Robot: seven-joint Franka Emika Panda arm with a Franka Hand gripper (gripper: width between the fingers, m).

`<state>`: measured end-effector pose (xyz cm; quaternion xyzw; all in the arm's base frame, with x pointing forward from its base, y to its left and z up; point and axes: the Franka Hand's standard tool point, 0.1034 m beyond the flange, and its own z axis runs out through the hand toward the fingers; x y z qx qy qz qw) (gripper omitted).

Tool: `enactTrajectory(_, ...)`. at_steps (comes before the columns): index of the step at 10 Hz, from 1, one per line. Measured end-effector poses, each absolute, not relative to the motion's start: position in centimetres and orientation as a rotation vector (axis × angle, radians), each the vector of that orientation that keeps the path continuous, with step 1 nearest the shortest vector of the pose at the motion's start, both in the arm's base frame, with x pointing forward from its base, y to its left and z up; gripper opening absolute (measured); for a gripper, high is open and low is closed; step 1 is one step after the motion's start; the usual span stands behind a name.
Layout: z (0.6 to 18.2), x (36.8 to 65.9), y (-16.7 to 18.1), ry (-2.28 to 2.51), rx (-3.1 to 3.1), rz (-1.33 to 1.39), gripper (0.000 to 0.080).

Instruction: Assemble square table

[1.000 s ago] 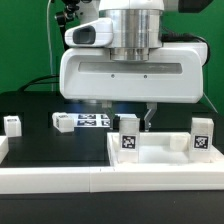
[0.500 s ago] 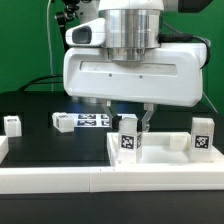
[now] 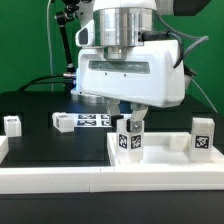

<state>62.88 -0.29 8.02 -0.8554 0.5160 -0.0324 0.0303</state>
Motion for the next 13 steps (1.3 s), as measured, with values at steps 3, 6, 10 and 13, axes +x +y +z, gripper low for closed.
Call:
enactTrajectory(3, 7.98, 62.77, -0.48, 1.849, -2.451, -0.084, 0.029)
enactTrajectory(6, 7.97, 62.6, -0.46, 2.109, -2.222, -0.055, 0.029)
enactTrajectory(10, 7.96, 62.37, -0.32, 2.372, -1.91, -0.033, 0.029)
enactTrajectory(13, 7.96, 62.02, -0.38, 2.541, -1.646, -0.056, 0.0294)
